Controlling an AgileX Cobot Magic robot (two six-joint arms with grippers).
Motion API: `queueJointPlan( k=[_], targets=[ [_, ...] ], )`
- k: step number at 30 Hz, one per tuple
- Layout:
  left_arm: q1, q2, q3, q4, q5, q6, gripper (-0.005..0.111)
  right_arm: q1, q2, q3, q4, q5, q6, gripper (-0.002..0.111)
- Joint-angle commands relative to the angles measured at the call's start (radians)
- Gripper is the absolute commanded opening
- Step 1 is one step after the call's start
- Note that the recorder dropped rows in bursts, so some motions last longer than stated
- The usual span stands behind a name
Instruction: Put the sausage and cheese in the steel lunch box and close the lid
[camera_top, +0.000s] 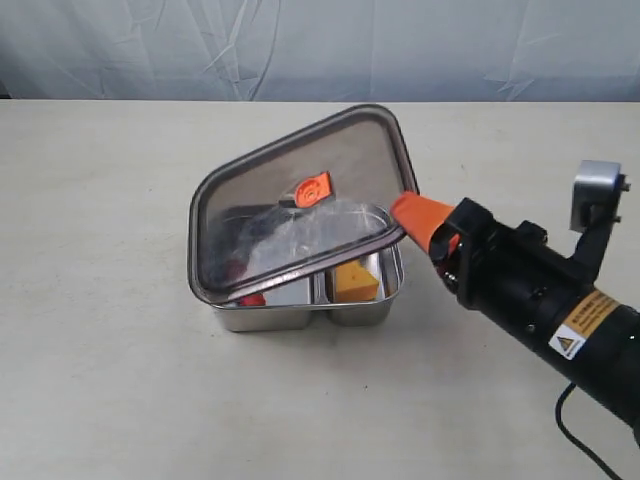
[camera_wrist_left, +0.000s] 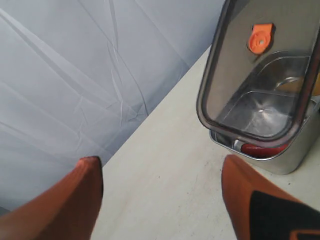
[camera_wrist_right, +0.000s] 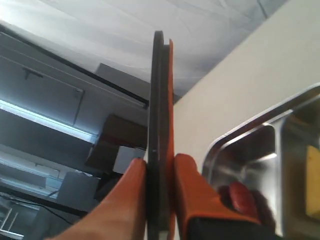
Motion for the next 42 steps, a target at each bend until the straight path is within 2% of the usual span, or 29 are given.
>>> queueJointPlan(
  k=[1, 6, 11, 23, 38, 42],
  targets=[
    [-0.004, -0.008, -0.003, -0.015, -0.003, -0.006, 0.064, 0.004, 0.11, -0.021, -0.003, -0.032, 0.034, -0.001],
    [-0.004, -0.008, -0.003, -0.015, -0.003, -0.006, 0.064, 0.004, 0.122, -0.067, -0.004, -0.032, 0.034, -0.001],
    [-0.004, -0.008, -0.003, -0.015, -0.003, -0.006, 0.064, 0.004, 0.126, -0.077, 0.086, -0.032, 0.025, -0.001],
    [-0.004, -0.008, -0.003, -0.015, -0.003, -0.006, 0.064, 0.004, 0.126, -0.115, 0.03, -0.032, 0.043, -0.001],
    [-0.004, -0.008, -0.003, -0.015, -0.003, -0.006, 0.064, 0.004, 0.126, -0.139, 0.038, 0.213, 0.057, -0.001],
    [-0.004, -0.008, -0.003, -0.015, -0.003, -0.006, 0.064, 0.004, 0.126, -0.139, 0.042, 0.225, 0.05, -0.001]
  ],
)
